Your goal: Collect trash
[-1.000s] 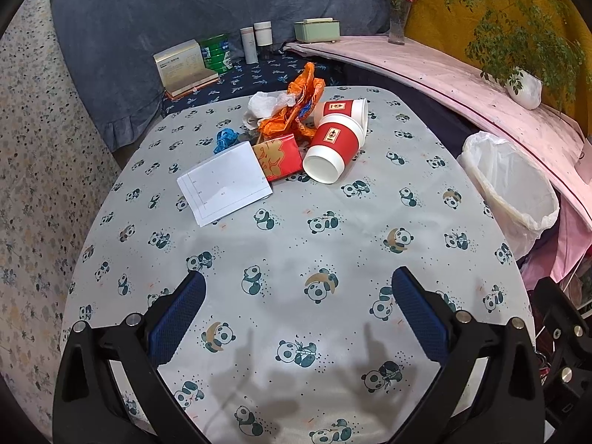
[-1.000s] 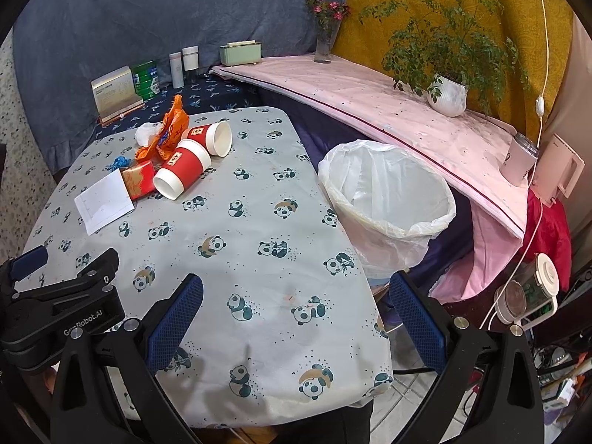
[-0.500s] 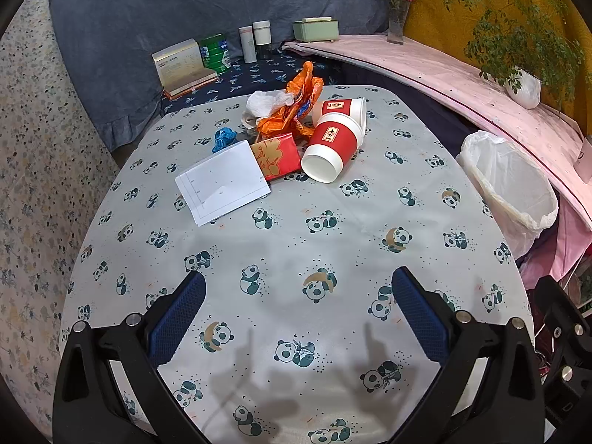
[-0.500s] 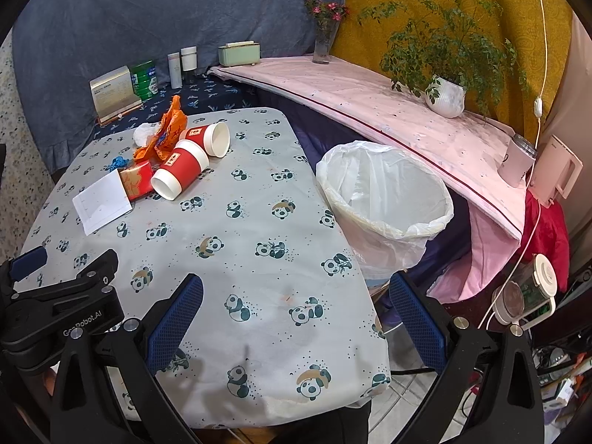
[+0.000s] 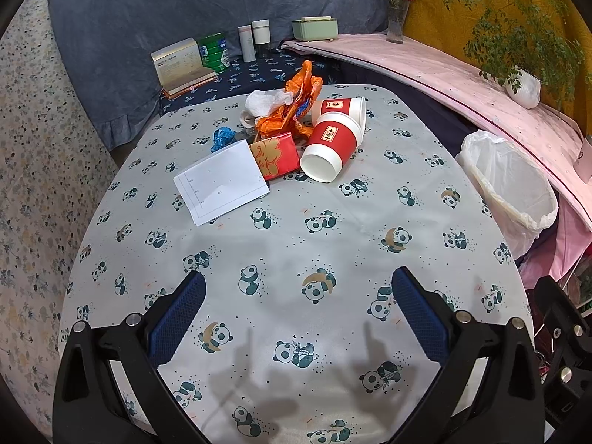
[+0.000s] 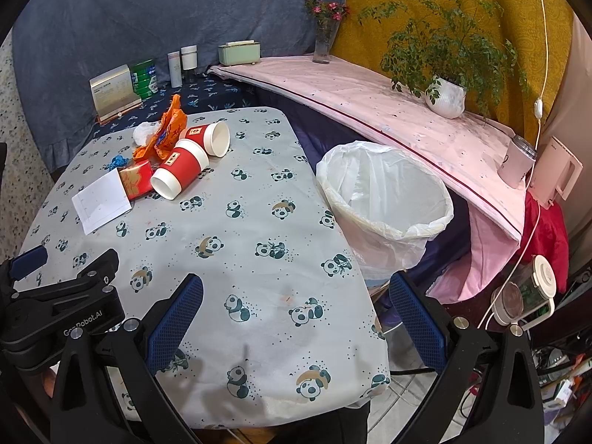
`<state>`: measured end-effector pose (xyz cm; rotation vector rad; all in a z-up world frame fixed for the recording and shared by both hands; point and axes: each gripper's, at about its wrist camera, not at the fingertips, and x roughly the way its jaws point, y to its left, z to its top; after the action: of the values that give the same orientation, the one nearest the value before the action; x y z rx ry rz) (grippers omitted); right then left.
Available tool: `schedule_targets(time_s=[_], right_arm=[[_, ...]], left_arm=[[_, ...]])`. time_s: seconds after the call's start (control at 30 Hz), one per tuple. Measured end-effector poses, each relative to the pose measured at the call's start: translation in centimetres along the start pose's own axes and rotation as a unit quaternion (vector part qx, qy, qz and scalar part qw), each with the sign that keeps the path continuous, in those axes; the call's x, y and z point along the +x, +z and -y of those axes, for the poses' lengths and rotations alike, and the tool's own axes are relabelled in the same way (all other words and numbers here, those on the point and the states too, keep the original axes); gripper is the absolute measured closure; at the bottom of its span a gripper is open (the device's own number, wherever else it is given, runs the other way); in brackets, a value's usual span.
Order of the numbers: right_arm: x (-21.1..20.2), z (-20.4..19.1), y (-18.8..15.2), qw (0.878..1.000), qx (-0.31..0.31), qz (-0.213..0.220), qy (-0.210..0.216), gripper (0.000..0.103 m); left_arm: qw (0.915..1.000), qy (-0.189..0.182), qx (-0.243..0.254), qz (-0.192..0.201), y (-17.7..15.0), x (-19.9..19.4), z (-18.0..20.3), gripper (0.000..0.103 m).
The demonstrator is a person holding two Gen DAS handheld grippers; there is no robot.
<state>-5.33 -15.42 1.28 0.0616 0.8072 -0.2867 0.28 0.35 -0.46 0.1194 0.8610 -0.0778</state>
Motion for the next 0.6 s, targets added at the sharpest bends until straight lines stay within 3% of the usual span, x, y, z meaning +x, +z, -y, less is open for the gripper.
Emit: schedule_targets(time_s=[0.6], right_arm=[[-0.02,-0.04,0.01,1.000,0.001,-0.001,-0.001,0.007]], left_arm=[[1.0000,-0.003,0.001,-0.001,0.04,0.06,-0.04,0.007]])
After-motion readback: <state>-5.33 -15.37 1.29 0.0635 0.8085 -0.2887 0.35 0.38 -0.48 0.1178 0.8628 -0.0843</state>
